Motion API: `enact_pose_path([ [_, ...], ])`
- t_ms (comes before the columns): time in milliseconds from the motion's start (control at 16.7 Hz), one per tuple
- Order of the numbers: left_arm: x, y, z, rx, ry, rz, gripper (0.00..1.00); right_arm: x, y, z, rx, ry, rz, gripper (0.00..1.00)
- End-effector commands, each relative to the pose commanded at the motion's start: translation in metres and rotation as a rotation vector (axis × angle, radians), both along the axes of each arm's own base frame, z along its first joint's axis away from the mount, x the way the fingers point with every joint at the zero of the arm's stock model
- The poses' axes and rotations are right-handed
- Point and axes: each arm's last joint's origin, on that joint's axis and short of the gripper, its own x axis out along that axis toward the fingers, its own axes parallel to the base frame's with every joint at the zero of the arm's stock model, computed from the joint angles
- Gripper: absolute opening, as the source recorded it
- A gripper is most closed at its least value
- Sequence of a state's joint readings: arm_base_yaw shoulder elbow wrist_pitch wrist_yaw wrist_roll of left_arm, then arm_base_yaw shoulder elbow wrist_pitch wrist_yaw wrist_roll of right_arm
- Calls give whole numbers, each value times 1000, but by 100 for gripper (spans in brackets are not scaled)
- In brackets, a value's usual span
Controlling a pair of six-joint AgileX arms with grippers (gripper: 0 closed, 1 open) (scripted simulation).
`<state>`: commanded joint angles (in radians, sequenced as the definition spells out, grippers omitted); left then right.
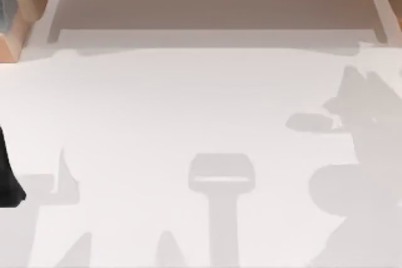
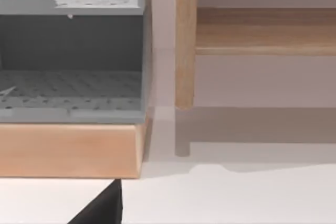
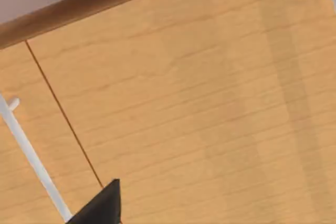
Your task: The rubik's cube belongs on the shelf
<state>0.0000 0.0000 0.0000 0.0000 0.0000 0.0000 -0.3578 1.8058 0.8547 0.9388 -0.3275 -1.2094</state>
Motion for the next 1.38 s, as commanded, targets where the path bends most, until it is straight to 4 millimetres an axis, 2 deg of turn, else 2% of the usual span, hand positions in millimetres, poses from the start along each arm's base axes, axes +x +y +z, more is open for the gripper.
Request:
enact_pose_path([
  [240,0,0,0,0,0,0,100,35,-37,-60,-205,3,5,100],
  [360,0,0,0,0,0,0,100,42,-50,-82,-280,-3,5,100],
  [480,0,0,0,0,0,0,100,46,-58,-96,-331,-10,4,100],
  [900,0,0,0,0,0,0,100,48,-59,-101,-348,-11,7,100],
  [1260,0,0,0,0,0,0,100,70,-61,-101,-351,-13,4,100],
  [1380,0,0,0,0,0,0,100,72,-61,-101,-351,-13,4,100],
])
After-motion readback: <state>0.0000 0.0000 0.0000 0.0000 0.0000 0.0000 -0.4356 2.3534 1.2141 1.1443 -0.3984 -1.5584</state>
